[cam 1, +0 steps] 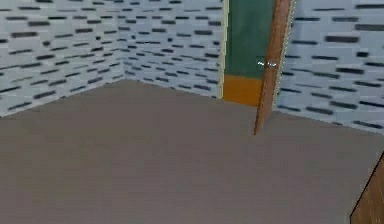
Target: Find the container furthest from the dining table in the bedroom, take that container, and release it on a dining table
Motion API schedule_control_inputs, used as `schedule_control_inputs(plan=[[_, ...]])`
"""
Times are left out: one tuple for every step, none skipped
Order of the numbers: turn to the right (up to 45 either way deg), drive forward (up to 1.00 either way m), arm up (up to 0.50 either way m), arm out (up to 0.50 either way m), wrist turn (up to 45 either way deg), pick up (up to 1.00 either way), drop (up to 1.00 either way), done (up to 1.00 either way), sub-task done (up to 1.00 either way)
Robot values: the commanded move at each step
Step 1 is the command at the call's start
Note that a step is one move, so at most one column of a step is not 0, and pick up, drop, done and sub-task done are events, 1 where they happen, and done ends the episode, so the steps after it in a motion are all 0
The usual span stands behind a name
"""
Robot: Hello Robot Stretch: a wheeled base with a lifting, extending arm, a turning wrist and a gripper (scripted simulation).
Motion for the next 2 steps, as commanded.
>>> schedule_control_inputs(plan=[[-27.0, 0.00, 0.00, 0.00, 0.0, 0.00, 0.00, 0.00, 0.00], [45.0, 0.00, 0.00, 0.00, 0.0, 0.00, 0.00, 0.00, 0.00]])
